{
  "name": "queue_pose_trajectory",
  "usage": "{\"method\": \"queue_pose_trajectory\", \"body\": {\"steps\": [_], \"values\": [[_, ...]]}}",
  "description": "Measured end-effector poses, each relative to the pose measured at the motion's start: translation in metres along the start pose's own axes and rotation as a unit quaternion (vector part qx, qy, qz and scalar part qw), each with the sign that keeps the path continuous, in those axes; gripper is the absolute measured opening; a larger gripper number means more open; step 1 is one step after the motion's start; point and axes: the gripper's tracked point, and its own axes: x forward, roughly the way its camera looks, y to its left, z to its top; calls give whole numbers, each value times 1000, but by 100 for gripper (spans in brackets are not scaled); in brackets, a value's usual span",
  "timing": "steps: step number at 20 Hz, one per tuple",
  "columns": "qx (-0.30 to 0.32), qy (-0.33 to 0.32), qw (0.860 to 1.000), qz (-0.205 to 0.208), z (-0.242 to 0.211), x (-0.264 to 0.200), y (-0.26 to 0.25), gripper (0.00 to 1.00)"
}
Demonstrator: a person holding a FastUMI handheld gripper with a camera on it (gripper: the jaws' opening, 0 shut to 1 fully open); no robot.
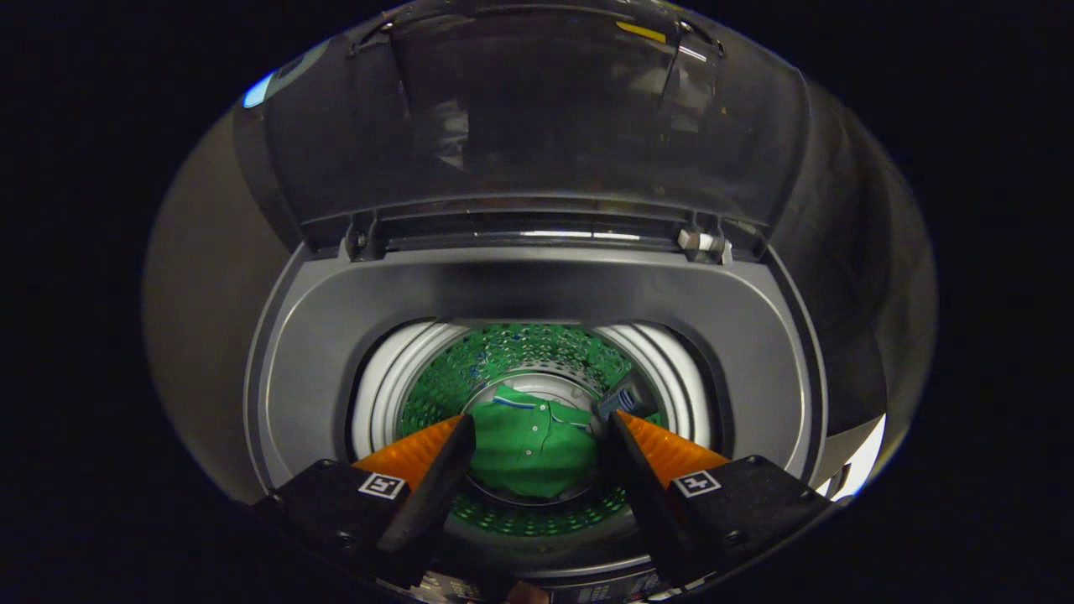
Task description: Put the clothes into the washing machine and then close the washing machine lid.
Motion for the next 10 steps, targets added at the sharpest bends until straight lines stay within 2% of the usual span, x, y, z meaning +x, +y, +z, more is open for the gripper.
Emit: {"method": "queue_pose_trajectory", "body": {"steps": [10], "values": [[-2,-116,993,0,102,-82,1,99]]}}
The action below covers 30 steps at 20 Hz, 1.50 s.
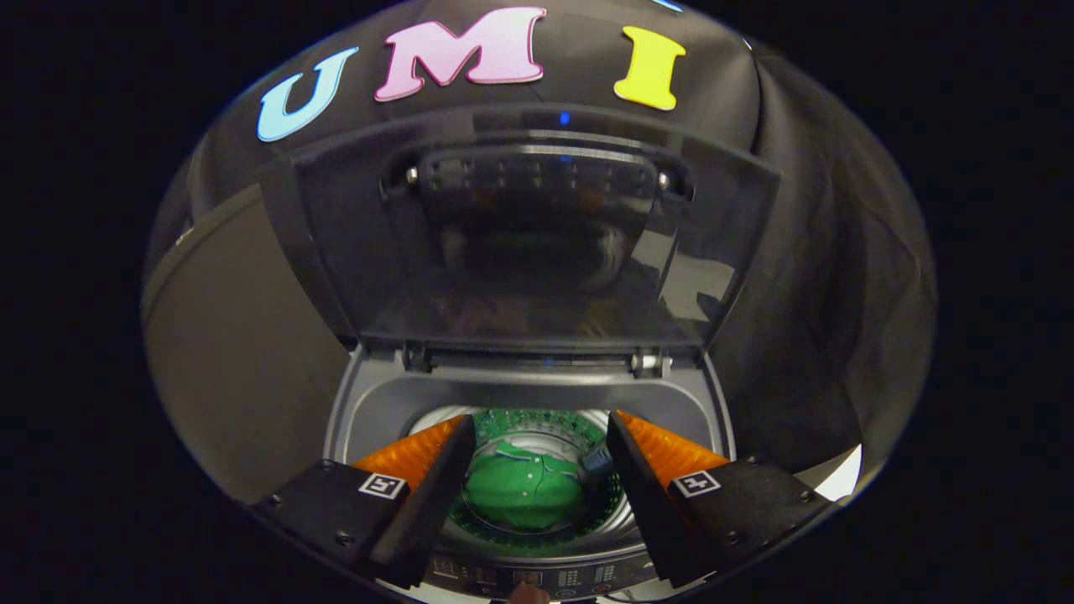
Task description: Put the clothes into the washing machine and then close the washing machine lid.
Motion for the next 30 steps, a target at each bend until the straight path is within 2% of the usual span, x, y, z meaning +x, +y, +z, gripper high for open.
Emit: {"method": "queue_pose_trajectory", "body": {"steps": [5,13,19,25,30], "values": [[1,-56,998,4,71,-24,0,99],[0,-157,988,2,198,-54,-2,99],[-13,-165,986,2,225,-26,3,98],[-19,-138,990,6,219,3,6,98],[40,-143,989,25,216,5,5,98]]}}
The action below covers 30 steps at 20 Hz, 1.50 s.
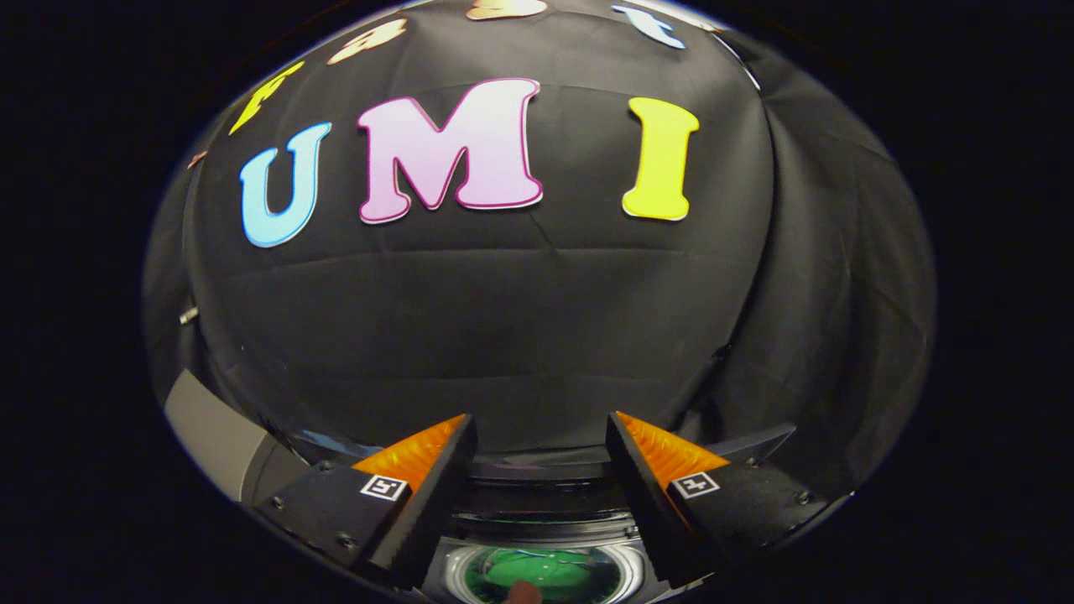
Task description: Put the clothes into the washing machine and then close the washing machine lid.
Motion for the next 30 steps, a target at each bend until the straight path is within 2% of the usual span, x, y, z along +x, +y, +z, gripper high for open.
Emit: {"method": "queue_pose_trajectory", "body": {"steps": [21,30], "values": [[-10,-36,999,6,-43,-85,-4,100],[-8,-40,999,6,-57,-102,-5,100]]}}
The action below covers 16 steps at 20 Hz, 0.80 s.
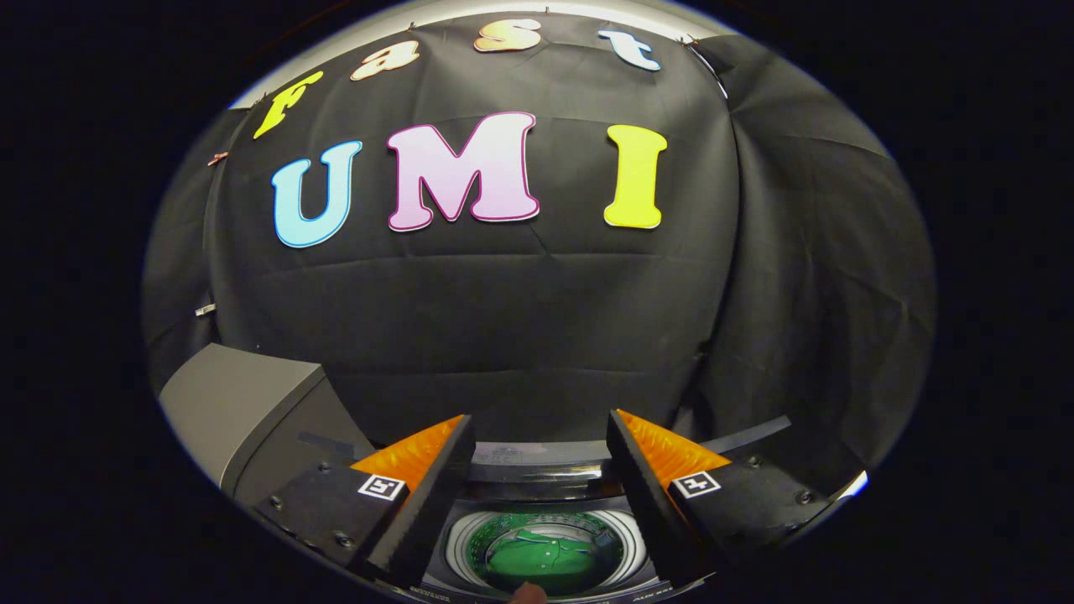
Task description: Put the clothes into the washing machine and then close the washing machine lid.
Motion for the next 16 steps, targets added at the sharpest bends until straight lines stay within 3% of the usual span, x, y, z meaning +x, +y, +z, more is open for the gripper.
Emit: {"method": "queue_pose_trajectory", "body": {"steps": [10,16], "values": [[1,16,1000,2,-20,-8,4,98],[-32,109,994,1,-93,-10,5,98]]}}
